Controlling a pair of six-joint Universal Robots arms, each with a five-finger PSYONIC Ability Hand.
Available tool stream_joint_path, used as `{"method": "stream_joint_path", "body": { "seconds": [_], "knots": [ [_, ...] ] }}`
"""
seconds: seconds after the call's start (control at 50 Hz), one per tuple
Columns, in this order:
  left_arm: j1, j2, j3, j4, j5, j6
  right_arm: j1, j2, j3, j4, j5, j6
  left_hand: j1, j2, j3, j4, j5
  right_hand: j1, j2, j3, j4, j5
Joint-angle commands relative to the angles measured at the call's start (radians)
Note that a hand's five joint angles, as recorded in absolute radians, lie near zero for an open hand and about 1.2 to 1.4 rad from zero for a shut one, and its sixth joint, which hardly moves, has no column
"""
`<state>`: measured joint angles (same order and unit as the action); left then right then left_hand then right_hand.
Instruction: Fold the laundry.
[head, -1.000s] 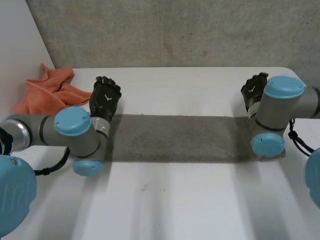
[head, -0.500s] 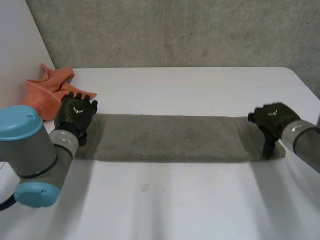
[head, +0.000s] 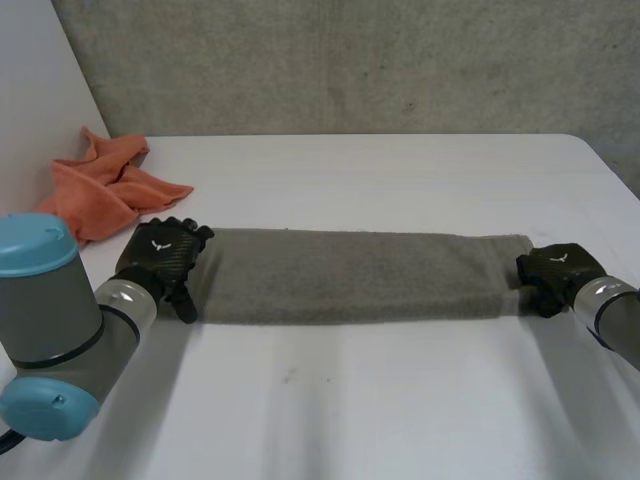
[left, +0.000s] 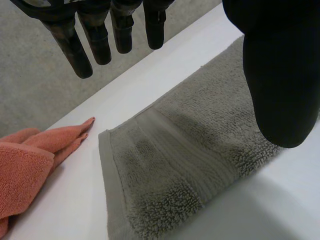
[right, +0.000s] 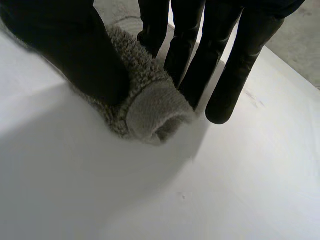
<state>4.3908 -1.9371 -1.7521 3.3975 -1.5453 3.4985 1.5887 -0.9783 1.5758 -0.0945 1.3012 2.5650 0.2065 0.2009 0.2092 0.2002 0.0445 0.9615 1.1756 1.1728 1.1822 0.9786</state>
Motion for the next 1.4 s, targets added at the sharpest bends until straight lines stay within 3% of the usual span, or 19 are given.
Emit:
{"method": "stream_joint_path", "body": {
  "seconds": [0.02, 0.1, 0.2, 0.32, 0.46, 0.58, 0.76, 0.78, 0.8, 0.82, 0.86, 0.94, 1.02, 1.18, 1.24, 1.28, 1.32, 1.34, 1.4],
  "knots": [
    [0.001, 0.027, -0.012, -0.001, 0.001, 0.002, -0.084, -0.028, 0.007, -0.018, 0.079, -0.005, -0.031, -0.026, -0.034, -0.025, -0.044, 0.435, 0.221, 0.223, 0.214, 0.243],
    [0.001, 0.055, -0.014, -0.001, -0.001, 0.002, -0.15, -0.108, 0.006, -0.013, 0.082, -0.038, -0.031, -0.026, -0.034, -0.025, -0.044, 0.435, 0.221, 0.223, 0.214, 0.243],
    [0.002, 0.092, -0.017, -0.003, -0.003, -0.006, -0.246, -0.178, -0.003, -0.008, 0.092, -0.236, -0.031, -0.026, -0.034, -0.025, -0.044, 0.435, 0.221, 0.223, 0.214, 0.243],
    [0.004, 0.121, -0.03, -0.004, -0.004, -0.009, -0.23, -0.181, -0.036, -0.033, 0.093, -0.433, -0.032, -0.026, -0.035, -0.026, -0.045, 0.435, 0.221, 0.223, 0.214, 0.243],
    [0.002, 0.13, -0.029, -0.001, -0.009, -0.009, 0.13, -0.186, -0.085, -0.125, 0.049, -0.437, -0.032, -0.026, -0.035, -0.026, -0.045, 0.435, 0.221, 0.223, 0.214, 0.243],
    [-0.002, 0.139, -0.02, 0.0, -0.007, -0.009, 0.48, -0.177, -0.083, -0.197, -0.127, -0.437, -0.032, -0.026, -0.035, -0.026, -0.045, 0.435, 0.221, 0.223, 0.214, 0.243],
    [-0.022, 0.113, 0.012, 0.011, -0.006, -0.003, 0.656, 0.015, -0.138, -0.208, -0.206, -0.43, -0.032, -0.026, -0.035, -0.026, -0.045, 0.435, 0.221, 0.223, 0.214, 0.243],
    [-0.027, 0.106, 0.017, 0.011, -0.006, -0.001, 0.657, 0.024, -0.145, -0.208, -0.201, -0.422, -0.032, -0.026, -0.035, -0.026, -0.045, 0.404, 0.19, 0.193, 0.183, 0.212],
    [-0.033, 0.095, 0.025, 0.011, -0.006, 0.0, 0.657, 0.035, -0.151, -0.208, -0.195, -0.41, -0.032, -0.026, -0.035, -0.026, -0.045, 0.171, -0.043, -0.04, -0.05, -0.021],
    [-0.042, 0.084, 0.034, 0.011, -0.006, 0.002, 0.656, 0.042, -0.163, -0.203, -0.185, -0.372, -0.032, -0.026, -0.035, -0.026, -0.045, -0.305, -0.519, -0.516, -0.526, -0.497],
    [-0.073, 0.046, 0.071, 0.011, -0.007, 0.002, 0.648, 0.043, -0.168, -0.197, -0.16, -0.303, -0.032, -0.026, -0.035, -0.026, -0.045, -0.787, -1.001, -0.998, -1.008, -0.979],
    [-0.126, -0.016, 0.131, 0.011, -0.007, 0.002, 0.63, -0.002, -0.165, -0.162, -0.022, -0.024, -0.032, -0.026, -0.035, -0.026, -0.045, -0.787, -1.001, -0.998, -1.008, -0.979],
    [-0.178, -0.065, 0.195, 0.011, -0.006, -0.003, 0.512, -0.083, -0.113, -0.073, 0.035, 0.165, -0.032, -0.026, -0.035, -0.026, -0.045, -0.787, -1.001, -0.998, -1.008, -0.979],
    [-0.3, -0.218, 0.336, 0.011, -0.007, 0.004, 0.34, -0.149, 0.056, 0.053, 0.012, 0.224, -0.032, -0.026, -0.035, -0.026, -0.045, -0.787, -1.001, -0.998, -1.008, -0.979],
    [-0.306, -0.263, 0.375, 0.006, -0.018, 0.008, 0.301, -0.148, 0.111, 0.05, 0.02, 0.189, -0.028, -0.023, -0.031, -0.022, -0.041, -0.592, -0.807, -0.804, -0.813, -0.784],
    [-0.306, -0.281, 0.382, -0.001, -0.036, 0.017, 0.272, -0.145, 0.145, 0.038, 0.032, 0.137, -0.028, -0.023, -0.031, -0.022, -0.041, -0.302, -0.516, -0.513, -0.523, -0.494],
    [-0.306, -0.287, 0.379, -0.004, -0.052, 0.033, 0.254, -0.145, 0.165, 0.018, 0.038, 0.097, -0.028, -0.023, -0.031, -0.022, -0.041, 0.073, -0.142, -0.139, -0.148, -0.119],
    [-0.309, -0.286, 0.375, -0.013, -0.067, 0.051, 0.234, -0.149, 0.182, -0.016, 0.055, 0.065, -0.028, -0.023, -0.031, -0.022, -0.041, 0.431, 0.217, 0.22, 0.21, 0.24],
    [-0.313, -0.284, 0.358, -0.024, -0.084, 0.076, 0.215, -0.155, 0.199, -0.097, 0.119, 0.005, -0.028, -0.023, -0.031, -0.022, -0.041, 0.435, 0.221, 0.223, 0.214, 0.243]
  ]
}}
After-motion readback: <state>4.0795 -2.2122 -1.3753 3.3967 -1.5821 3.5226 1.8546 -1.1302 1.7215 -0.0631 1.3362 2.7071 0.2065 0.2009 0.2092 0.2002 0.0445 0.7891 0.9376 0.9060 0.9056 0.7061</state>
